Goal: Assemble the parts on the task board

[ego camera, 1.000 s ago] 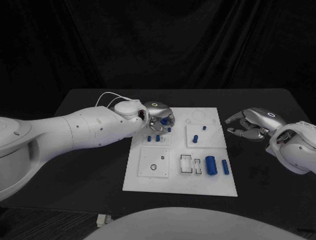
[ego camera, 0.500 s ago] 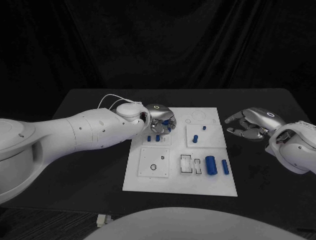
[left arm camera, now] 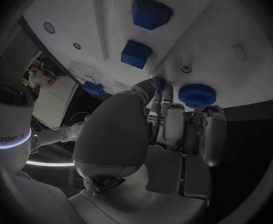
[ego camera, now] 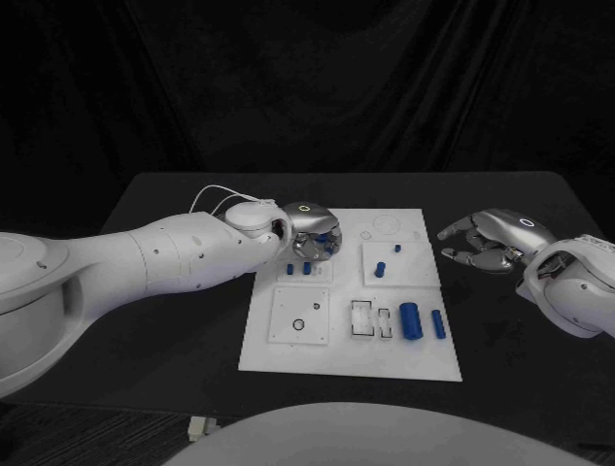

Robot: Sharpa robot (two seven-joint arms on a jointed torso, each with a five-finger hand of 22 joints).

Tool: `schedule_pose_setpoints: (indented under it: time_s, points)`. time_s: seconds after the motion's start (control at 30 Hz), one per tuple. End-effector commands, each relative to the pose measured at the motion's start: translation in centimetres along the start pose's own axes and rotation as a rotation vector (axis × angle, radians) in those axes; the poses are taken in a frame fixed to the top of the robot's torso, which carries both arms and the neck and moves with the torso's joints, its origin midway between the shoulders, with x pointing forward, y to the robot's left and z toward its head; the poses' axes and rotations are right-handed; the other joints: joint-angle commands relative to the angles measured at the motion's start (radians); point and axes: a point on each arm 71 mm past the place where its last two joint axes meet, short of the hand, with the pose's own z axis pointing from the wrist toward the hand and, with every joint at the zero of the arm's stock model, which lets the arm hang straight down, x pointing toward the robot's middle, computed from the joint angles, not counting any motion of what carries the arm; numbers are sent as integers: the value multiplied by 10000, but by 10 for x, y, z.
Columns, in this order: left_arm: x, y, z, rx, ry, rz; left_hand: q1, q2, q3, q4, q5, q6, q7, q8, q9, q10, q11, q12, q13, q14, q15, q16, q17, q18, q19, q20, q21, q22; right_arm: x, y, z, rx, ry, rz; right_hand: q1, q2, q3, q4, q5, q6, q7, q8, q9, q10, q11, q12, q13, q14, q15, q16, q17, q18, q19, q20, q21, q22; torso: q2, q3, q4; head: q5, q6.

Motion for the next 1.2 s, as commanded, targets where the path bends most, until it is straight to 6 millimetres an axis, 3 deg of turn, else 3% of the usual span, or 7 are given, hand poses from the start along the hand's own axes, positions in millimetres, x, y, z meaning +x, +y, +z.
schedule_pose_setpoints:
  time_s: [0.03,0.33,0.57,0.67,0.9,1.2]
  points:
    - [-2,0,-2,49,-424,87,184,55,-11,-74,-3,168,37,9,-70,516,-275,-228,-182,20,25,-105,-137,-77,199,-3,62,2251,1,-1,-1,81,12,1,-1,20,69,-6,67,56,22,-33,-13,1024,74,26,2630,1031,66,26,2635,203,-21,28,-33,1644,-7,1,-5,-3,-2]
    - [-4,1,-17,88,-902,71,167,21,-78,-54,-87,550,87,-148,-312,1109,-228,-1024,-850,70,71,-299,-442,-118,344,-23,203,2304,0,-2,-2,104,11,-1,-3,15,83,-13,70,60,24,-34,-16,1024,75,26,2630,1031,67,26,2635,203,-20,28,-32,1645,-16,0,0,0,-2]
    - [-20,10,-34,-36,-891,144,148,17,-103,-24,-113,638,85,-199,-373,1222,-226,-1271,-1040,103,74,-320,-467,-112,330,-28,181,2296,0,-2,-3,132,12,4,-11,13,85,-10,66,62,25,-34,-17,1024,76,26,2630,1031,67,25,2635,204,-22,29,-38,1643,-15,-6,4,47,-2]
    - [-25,15,-43,-107,-672,129,77,23,-155,63,-278,600,72,-292,-438,1209,-219,-1527,-1216,60,66,-378,-541,-93,266,-32,105,2269,0,-3,-3,164,8,30,-11,13,85,-10,66,62,25,-34,-17,1024,76,26,2630,1031,67,25,2635,204,-22,29,-38,1643,-22,-8,5,76,-2]
    - [-26,19,-52,-138,-457,72,56,14,-195,88,-319,631,66,-304,-453,1284,-230,-1580,-1262,162,76,-263,-350,-119,345,-32,194,2304,2,-3,-3,163,33,56,-22,8,85,-6,59,62,26,-35,-19,1024,76,26,2630,1031,68,26,2635,203,-21,29,-36,1644,-14,1,-15,173,-2]
    - [-19,23,-57,-255,-328,-24,40,-12,-221,100,-334,620,63,-325,-467,1288,-226,-1623,-1290,148,73,-275,-382,-114,327,-32,174,2297,5,-5,-5,201,109,80,-22,4,90,-10,57,62,25,-37,-20,1024,77,26,2630,1030,68,22,2632,205,-24,29,-45,1641,-9,1,21,166,-2]
